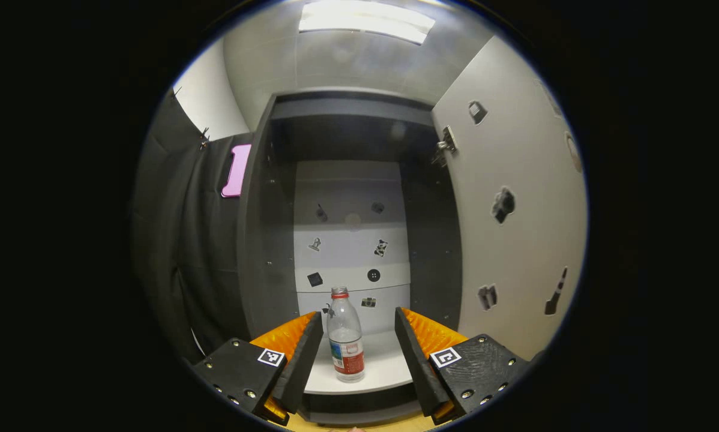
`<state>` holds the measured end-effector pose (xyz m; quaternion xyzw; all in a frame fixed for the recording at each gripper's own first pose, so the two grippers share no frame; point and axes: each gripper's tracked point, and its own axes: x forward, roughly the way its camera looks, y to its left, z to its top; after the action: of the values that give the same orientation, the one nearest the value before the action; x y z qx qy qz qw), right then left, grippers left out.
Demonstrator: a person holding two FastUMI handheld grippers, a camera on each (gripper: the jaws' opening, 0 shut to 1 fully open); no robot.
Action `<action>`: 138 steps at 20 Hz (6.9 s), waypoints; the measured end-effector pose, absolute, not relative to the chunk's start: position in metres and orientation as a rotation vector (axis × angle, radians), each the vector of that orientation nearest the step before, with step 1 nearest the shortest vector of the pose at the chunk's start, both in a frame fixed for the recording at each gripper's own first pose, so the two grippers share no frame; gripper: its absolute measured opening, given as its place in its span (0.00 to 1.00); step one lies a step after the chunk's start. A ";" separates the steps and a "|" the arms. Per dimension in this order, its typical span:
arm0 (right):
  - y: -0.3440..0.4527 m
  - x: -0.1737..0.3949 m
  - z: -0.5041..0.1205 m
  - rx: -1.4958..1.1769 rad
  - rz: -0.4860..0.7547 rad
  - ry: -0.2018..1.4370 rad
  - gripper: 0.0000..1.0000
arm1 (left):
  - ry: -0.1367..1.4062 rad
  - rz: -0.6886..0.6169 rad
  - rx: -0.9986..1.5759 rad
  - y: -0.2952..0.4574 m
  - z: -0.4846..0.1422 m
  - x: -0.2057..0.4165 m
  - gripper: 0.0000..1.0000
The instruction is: Open the cabinet door with the right hand, grasp the bottle in the cabinet with the left hand and place it on the coaster, then close the cabinet door with the right hand.
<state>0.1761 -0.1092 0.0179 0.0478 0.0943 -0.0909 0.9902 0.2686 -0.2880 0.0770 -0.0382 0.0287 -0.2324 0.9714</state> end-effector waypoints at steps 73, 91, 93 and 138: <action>-0.065 0.130 -0.061 0.119 -0.052 0.348 0.98 | 0.229 -0.205 -0.102 -0.110 -0.177 0.074 0.64; -0.062 0.129 -0.098 0.088 -0.014 0.424 0.98 | 0.333 -0.114 -0.063 -0.102 -0.288 0.040 0.64; -0.064 0.130 -0.098 0.090 -0.013 0.421 0.98 | 0.344 -0.106 -0.057 -0.104 -0.295 0.036 0.64; 0.038 0.162 0.009 0.034 0.060 0.261 0.92 | 0.188 -0.040 -0.022 0.026 -0.049 0.069 0.68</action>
<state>0.1620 0.0375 0.0087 0.0169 0.1301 0.0301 0.9909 0.0694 0.0256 -0.0487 -0.0108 0.0938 -0.0199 0.9953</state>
